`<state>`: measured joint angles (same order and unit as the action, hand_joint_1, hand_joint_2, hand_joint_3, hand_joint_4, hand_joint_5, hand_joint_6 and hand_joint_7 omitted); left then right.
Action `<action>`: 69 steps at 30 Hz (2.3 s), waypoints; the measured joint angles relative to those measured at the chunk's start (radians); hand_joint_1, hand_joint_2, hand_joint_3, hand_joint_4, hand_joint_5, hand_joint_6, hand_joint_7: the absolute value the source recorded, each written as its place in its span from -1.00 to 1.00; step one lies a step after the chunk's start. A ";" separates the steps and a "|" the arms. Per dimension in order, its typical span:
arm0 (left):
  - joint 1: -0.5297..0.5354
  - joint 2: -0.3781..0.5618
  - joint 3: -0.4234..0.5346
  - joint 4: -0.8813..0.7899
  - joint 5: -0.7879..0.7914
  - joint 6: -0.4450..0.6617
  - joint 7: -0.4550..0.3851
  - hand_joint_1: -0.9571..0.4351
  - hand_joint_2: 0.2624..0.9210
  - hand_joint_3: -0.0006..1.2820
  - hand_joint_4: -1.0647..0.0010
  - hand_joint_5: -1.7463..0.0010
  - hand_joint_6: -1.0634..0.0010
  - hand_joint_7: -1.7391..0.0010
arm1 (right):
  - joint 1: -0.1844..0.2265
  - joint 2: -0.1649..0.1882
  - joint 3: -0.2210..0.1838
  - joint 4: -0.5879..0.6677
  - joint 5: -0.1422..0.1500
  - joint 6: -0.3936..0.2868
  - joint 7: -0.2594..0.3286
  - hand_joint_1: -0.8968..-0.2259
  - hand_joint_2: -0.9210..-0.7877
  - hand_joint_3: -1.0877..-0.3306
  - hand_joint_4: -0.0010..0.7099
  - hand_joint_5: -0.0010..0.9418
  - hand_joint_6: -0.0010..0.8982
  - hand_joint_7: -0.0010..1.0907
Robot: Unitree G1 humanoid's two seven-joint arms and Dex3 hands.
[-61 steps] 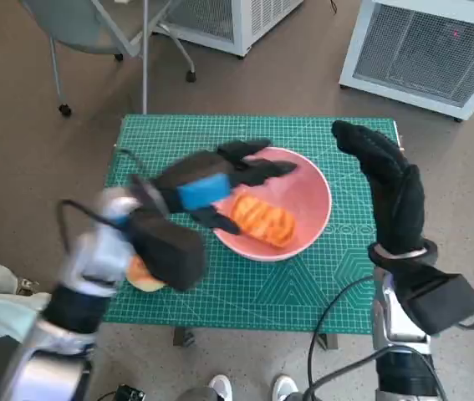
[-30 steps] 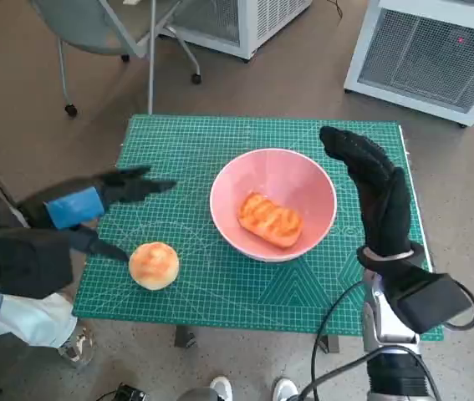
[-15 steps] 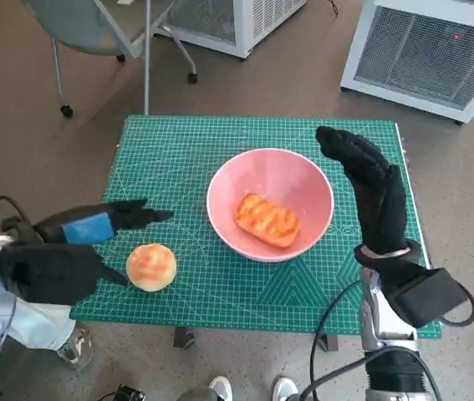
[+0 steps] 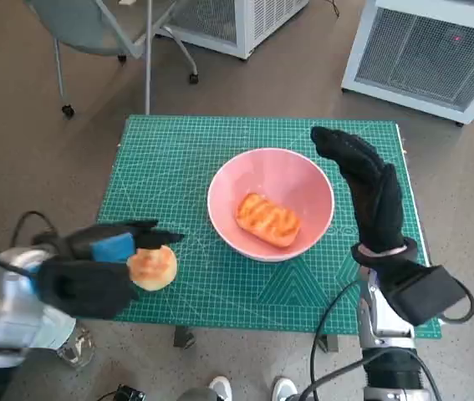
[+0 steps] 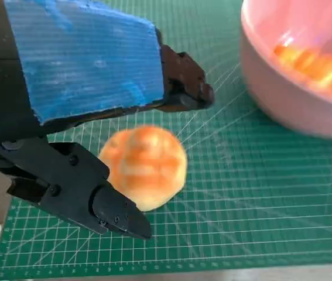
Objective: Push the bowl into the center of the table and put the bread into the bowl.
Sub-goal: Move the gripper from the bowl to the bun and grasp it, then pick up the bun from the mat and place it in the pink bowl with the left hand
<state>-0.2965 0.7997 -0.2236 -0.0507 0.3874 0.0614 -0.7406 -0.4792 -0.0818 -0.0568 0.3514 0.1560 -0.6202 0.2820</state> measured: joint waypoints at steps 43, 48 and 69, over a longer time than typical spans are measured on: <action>-0.185 -0.051 0.219 0.053 -0.151 -0.285 0.241 0.37 1.00 -0.79 -0.17 -0.52 -0.06 -0.32 | -0.014 -0.003 -0.020 0.025 0.006 -0.007 0.010 -0.55 -1.00 -0.15 -0.60 -1.00 -1.00 -0.10; -0.237 -0.096 0.214 0.000 -0.130 -0.260 0.282 0.37 1.00 -0.79 -0.15 -0.54 -0.07 -0.30 | -0.014 -0.003 -0.019 0.024 0.006 -0.007 0.010 -0.55 -1.00 -0.16 -0.60 -1.00 -1.00 -0.10; -0.576 -0.358 -0.014 0.169 -0.015 -0.228 0.300 0.38 0.98 -0.96 -0.45 -0.33 -0.28 -0.18 | -0.003 -0.008 -0.027 -0.007 0.004 -0.007 0.009 -0.58 -1.00 -0.17 -0.61 -0.99 -1.00 -0.11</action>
<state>-0.8724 0.4414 -0.2379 0.1183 0.3727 -0.1670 -0.4403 -0.4826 -0.0902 -0.0839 0.3448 0.1603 -0.6275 0.2907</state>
